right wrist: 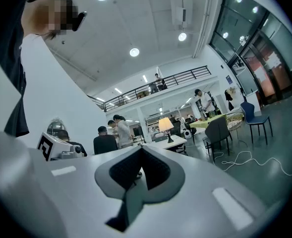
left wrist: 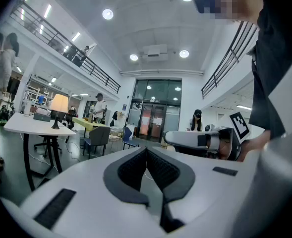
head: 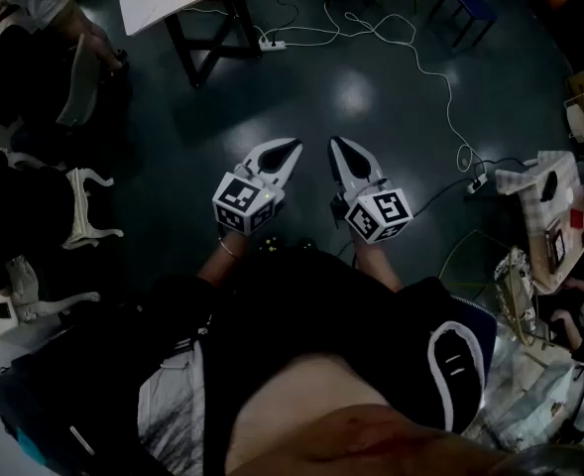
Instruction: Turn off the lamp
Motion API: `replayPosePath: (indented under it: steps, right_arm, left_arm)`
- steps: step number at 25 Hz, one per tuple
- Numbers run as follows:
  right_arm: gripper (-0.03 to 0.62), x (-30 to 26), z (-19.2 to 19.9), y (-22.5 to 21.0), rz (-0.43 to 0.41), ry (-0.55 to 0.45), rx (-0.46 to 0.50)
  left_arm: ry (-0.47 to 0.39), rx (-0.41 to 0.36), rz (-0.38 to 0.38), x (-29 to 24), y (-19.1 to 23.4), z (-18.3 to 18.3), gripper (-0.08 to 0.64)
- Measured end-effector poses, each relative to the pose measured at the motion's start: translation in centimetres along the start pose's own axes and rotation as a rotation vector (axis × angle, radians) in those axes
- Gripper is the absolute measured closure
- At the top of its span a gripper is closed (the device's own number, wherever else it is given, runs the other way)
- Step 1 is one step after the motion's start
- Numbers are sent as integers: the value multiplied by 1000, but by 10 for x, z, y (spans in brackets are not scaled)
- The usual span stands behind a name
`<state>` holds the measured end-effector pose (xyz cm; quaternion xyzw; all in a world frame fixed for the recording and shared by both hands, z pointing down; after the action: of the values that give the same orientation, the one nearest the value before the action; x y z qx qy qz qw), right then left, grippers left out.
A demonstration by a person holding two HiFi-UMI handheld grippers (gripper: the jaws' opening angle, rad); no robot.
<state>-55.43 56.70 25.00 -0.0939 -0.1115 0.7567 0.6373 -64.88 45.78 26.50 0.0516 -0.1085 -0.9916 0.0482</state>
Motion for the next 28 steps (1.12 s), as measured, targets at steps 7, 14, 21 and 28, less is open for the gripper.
replayPosePath:
  steps: [7, 14, 21, 28]
  right_arm:
    - [592, 6, -3, -16, 7, -17, -12]
    - [592, 18, -12, -38, 0, -69, -46]
    - [592, 49, -11, -55, -43, -86, -57]
    - [592, 60, 0, -62, -29, -59, -65]
  left_arm:
    - [-6, -22, -5, -14, -5, -6, 554]
    - [-18, -30, -33, -31, -15, -7, 554]
    - [7, -88, -28, -50, -44, -3, 554]
    - [32, -35, -27, -47, -51, 11, 554]
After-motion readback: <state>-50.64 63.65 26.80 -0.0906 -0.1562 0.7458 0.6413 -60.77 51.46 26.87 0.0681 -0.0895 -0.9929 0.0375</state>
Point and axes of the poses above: the fingertips, and each gripper's own axes: x backward along the fingers, y to its left, z out of its underside, the point moved 6 cm from there along x, backward along the fingers, and after that the axes turned 3 degrees about z, right-handed, at the moved point
